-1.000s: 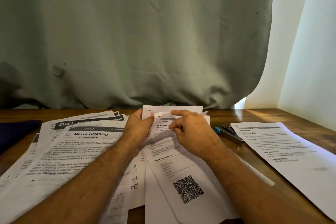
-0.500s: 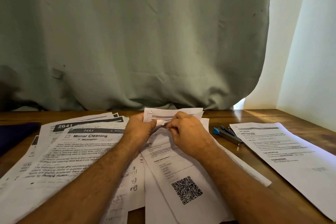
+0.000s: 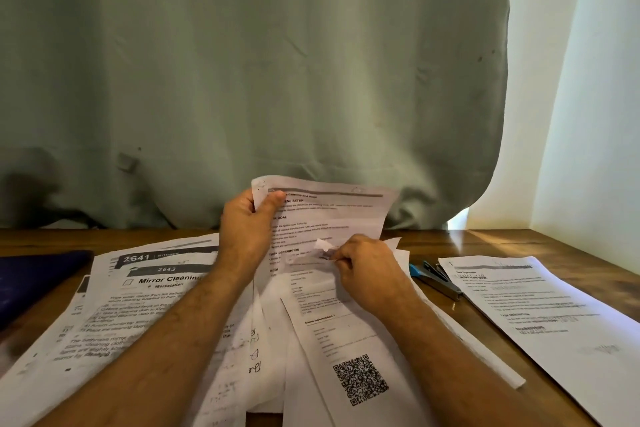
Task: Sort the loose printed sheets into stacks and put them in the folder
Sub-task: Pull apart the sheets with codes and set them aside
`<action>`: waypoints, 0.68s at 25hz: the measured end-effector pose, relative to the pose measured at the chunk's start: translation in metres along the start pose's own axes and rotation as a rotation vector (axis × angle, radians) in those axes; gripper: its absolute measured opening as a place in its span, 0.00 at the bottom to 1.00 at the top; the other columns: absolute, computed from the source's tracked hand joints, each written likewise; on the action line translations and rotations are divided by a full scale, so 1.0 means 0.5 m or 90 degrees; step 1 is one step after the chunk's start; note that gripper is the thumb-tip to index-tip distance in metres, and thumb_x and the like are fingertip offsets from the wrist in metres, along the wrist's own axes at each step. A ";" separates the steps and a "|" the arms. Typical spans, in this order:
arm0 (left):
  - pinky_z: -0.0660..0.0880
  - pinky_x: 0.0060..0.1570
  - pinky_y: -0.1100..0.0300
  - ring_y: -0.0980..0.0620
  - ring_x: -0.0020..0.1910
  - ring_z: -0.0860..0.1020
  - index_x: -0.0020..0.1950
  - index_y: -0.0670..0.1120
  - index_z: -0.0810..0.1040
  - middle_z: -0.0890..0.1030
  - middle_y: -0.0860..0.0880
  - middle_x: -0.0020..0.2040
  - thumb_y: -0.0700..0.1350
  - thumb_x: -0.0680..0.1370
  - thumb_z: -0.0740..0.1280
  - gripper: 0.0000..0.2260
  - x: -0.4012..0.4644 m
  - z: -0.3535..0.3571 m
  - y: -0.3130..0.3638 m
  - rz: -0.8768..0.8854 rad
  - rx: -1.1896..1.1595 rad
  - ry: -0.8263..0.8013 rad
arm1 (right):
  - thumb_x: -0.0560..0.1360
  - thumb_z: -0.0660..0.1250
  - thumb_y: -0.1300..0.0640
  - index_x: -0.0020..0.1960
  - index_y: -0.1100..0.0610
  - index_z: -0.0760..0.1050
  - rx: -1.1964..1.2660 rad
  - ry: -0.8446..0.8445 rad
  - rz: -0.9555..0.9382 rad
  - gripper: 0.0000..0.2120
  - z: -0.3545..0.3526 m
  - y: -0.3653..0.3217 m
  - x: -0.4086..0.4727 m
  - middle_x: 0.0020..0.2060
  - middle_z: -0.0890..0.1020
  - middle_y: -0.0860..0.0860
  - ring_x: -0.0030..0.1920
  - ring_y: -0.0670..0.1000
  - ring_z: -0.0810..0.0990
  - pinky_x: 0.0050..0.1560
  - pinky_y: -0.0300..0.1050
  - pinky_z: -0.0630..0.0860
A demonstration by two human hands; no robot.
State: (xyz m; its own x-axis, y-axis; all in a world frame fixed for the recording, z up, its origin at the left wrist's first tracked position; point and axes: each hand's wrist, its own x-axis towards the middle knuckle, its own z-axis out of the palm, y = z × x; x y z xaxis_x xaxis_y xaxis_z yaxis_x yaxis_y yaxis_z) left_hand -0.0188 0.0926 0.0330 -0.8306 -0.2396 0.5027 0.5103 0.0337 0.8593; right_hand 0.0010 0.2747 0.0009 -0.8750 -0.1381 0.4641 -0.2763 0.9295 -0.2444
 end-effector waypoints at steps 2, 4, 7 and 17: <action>0.81 0.31 0.61 0.55 0.38 0.86 0.48 0.54 0.82 0.87 0.55 0.41 0.51 0.80 0.68 0.04 0.012 -0.004 0.042 0.038 -0.038 0.017 | 0.80 0.63 0.54 0.60 0.49 0.81 0.010 0.004 0.014 0.12 0.000 0.003 0.003 0.55 0.78 0.50 0.52 0.48 0.76 0.59 0.41 0.74; 0.83 0.35 0.57 0.53 0.41 0.86 0.49 0.53 0.82 0.87 0.54 0.43 0.51 0.80 0.68 0.04 0.018 0.000 0.083 0.084 -0.050 0.020 | 0.80 0.63 0.54 0.61 0.49 0.81 0.026 0.009 0.028 0.12 -0.001 0.005 0.003 0.56 0.78 0.49 0.52 0.48 0.76 0.59 0.40 0.73; 0.83 0.36 0.59 0.53 0.41 0.86 0.46 0.53 0.82 0.87 0.54 0.42 0.50 0.80 0.68 0.04 0.029 0.006 0.145 0.160 -0.065 0.031 | 0.81 0.63 0.55 0.62 0.49 0.80 0.036 0.013 0.032 0.13 0.000 0.008 0.000 0.56 0.78 0.49 0.52 0.48 0.76 0.58 0.39 0.73; 0.77 0.32 0.70 0.61 0.37 0.84 0.44 0.55 0.80 0.84 0.58 0.39 0.50 0.80 0.68 0.06 0.042 -0.021 0.282 0.308 0.038 0.078 | 0.80 0.63 0.53 0.56 0.49 0.82 0.088 0.142 -0.056 0.09 -0.057 -0.013 -0.025 0.59 0.76 0.44 0.52 0.41 0.75 0.61 0.36 0.74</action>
State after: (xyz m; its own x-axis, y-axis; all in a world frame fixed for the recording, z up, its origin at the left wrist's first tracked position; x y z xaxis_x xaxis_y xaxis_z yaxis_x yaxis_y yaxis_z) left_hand 0.0381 0.0823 0.1639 -0.4682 -0.2945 0.8331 0.8141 0.2230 0.5363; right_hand 0.0251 0.2805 0.0211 -0.7402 -0.1233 0.6610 -0.4129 0.8593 -0.3020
